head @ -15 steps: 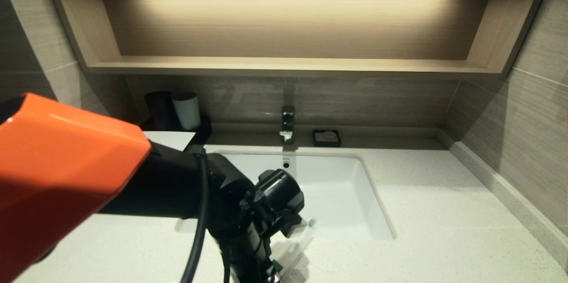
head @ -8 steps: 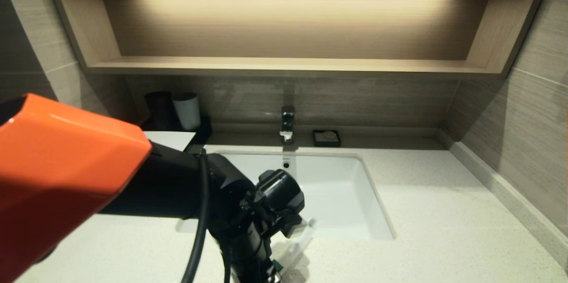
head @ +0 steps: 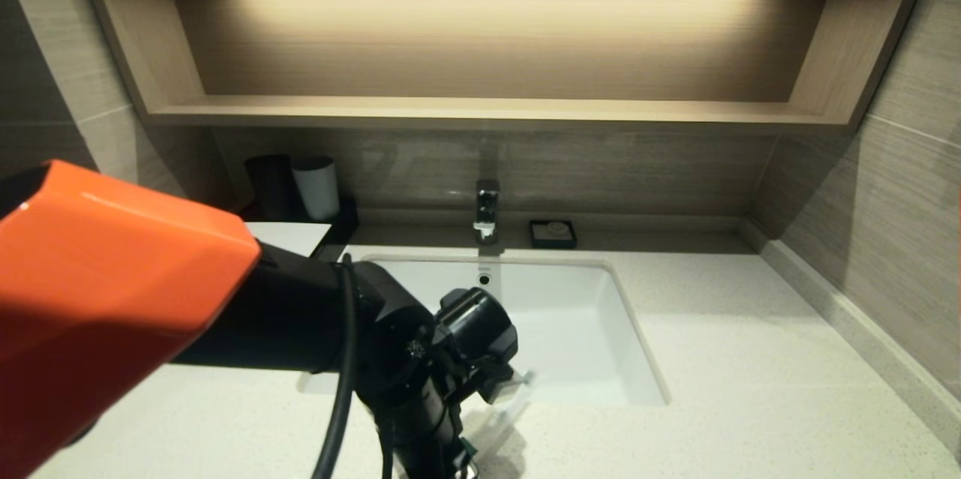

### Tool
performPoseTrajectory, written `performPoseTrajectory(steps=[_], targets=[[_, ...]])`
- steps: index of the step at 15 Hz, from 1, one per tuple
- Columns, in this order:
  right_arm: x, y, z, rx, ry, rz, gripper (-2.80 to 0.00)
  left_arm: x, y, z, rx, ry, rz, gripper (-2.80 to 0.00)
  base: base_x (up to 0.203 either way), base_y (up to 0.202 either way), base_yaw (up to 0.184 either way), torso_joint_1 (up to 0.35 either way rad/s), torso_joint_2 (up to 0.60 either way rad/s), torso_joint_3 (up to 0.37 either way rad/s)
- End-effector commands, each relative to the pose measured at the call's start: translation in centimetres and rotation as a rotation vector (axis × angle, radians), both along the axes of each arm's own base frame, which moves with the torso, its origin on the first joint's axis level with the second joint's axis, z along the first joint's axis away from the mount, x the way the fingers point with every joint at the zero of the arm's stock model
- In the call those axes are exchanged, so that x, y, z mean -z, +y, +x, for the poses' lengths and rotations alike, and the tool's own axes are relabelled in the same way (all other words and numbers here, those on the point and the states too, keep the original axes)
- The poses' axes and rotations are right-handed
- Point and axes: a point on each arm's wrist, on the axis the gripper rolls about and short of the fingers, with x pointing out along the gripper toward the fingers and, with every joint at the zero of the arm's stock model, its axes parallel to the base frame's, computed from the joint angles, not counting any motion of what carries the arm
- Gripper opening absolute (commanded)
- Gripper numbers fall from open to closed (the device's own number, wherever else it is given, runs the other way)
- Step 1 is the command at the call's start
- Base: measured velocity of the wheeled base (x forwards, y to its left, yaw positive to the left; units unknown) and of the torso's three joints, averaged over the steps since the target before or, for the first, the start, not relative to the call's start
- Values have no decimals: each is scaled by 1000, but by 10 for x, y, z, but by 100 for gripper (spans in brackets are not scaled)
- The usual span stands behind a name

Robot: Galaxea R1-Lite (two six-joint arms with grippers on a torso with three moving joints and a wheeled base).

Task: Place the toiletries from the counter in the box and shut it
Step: Pick up the bathroom toiletry

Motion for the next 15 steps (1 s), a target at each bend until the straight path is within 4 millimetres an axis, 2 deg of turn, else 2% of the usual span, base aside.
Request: performPoseTrajectory(steps=[1,9,15], targets=[[0,0,0,0,0,0,-280,-1,0,0,1,-1,0,-280,0,0,0,0,0,0],[0,0,0,0,1,0,-280,-2,1,0,-9,-13,5,-280,0,0,0,0,0,0],[0,0,0,0,1,0,-280,-13,-1,6,-64,-76,-20,-280,0,0,0,0,0,0]])
